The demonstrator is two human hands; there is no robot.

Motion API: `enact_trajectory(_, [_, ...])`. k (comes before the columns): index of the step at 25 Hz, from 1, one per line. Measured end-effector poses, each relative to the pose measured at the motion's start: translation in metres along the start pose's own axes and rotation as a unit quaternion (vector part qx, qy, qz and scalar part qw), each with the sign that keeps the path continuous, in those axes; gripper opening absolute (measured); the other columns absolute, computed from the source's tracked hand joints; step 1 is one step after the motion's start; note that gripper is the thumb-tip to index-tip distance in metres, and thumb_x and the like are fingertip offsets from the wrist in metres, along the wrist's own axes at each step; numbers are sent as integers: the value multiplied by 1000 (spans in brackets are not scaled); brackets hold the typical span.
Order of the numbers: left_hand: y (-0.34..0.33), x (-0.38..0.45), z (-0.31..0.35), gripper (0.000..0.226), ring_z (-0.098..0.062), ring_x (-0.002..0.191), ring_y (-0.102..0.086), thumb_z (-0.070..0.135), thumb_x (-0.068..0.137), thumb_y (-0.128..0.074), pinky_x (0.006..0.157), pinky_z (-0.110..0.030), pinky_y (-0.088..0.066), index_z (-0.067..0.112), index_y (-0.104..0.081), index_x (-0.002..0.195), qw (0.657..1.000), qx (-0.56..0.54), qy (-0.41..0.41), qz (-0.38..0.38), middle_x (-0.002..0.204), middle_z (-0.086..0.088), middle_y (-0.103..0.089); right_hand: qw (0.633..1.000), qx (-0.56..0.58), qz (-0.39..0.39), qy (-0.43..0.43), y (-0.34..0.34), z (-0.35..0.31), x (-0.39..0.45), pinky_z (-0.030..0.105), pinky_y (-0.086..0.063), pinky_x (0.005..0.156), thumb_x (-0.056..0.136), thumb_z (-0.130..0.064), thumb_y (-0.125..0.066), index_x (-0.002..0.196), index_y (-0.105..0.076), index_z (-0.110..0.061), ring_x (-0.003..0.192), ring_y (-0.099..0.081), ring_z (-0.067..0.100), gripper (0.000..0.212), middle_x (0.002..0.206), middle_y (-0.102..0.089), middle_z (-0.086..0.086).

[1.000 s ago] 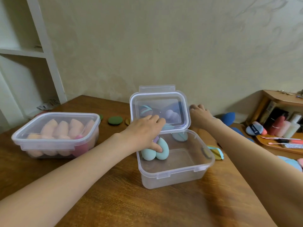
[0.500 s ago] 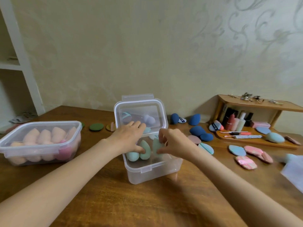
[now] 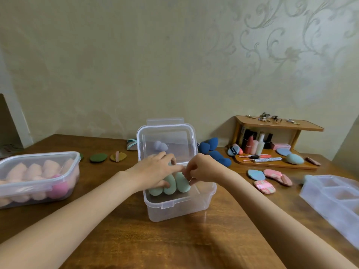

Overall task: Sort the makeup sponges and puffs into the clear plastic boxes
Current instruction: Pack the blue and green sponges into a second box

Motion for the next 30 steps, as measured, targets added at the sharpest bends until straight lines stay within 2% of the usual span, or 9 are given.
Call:
enact_trajectory(5, [-3,8,13,48,-26,129,-31,27,92,-52,104,-37,-36,31,-37,138,999,15,-6,-49,142,-7,-29,992,122,2,-33,11,14,-15,26,-60,76,87,6,-53,105,-60,2,89,-70,19,19,103,-71,17])
enact_trajectory(11, [-1,37,32,45,-30,122,-34,16,86,-62,91,-37,-41,27,-46,126,987,10,18,-162,136,-10,-29,984,104,143,-17,60,40,-41,20,-56,66,88,8,-37,84,-62,-4,75,-70,19,28,89,-68,16])
enact_trajectory(13, [-2,46,36,39,-27,113,-36,15,84,-64,88,-37,-41,28,-48,117,983,-3,9,-185,129,-8,-33,958,165,230,-47,81,71,-48,28,-59,71,90,6,-39,76,-63,-5,75,-67,20,29,88,-67,16])
enact_trajectory(15, [-3,56,39,37,-22,103,-34,15,83,-65,88,-39,-43,29,-47,112,982,-30,2,-184,123,-6,-34,943,134,291,-96,102,109,-48,41,-54,90,90,1,-42,75,-64,-12,100,-61,29,30,101,-66,18])
enact_trajectory(18, [-3,77,53,37,-21,102,-33,15,83,-66,87,-40,-44,29,-46,111,982,-40,-17,-182,122,-5,-33,955,-95,202,-195,117,163,-39,39,-44,100,88,-1,-46,109,-62,-7,117,-51,31,26,127,-55,16])
enact_trajectory(21, [-4,107,74,35,-22,101,-31,12,82,-66,82,-39,-41,28,-46,106,980,-33,-35,-192,118,-4,-30,915,-241,154,-284,139,210,-50,47,-34,103,89,-5,-47,114,-57,-9,127,-35,37,27,134,-42,18])
enact_trajectory(26, [-18,156,91,36,-31,109,-43,20,61,-64,79,-42,-44,30,-40,86,964,-56,10,-258,124,-8,-33,868,-324,80,-367,150,258,-51,58,-16,112,91,-7,-42,139,-37,-11,142,-8,39,48,154,-12,21])
enact_trajectory(28, [-19,163,93,40,-30,110,-43,27,50,-58,86,-45,-45,29,-41,85,960,-32,-1,-276,127,-9,-34,863,-306,59,-398,153,283,-43,57,-16,113,93,-9,-40,141,-34,-11,142,-8,39,48,154,-13,21])
enact_trajectory(30, [-22,168,97,34,-25,107,-36,18,66,-68,84,-43,-44,32,-40,81,961,-16,-30,-275,119,-4,-31,860,-285,36,-423,158,307,-36,53,-22,114,93,-12,-39,138,-38,-10,140,-17,38,45,151,-23,19])
Point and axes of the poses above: each hand's wrist, its own x-axis towards the middle knuckle, its own y-axis out of the back of the hand, z = x × y, the point moved 8 cm from there along x, towards the middle knuckle
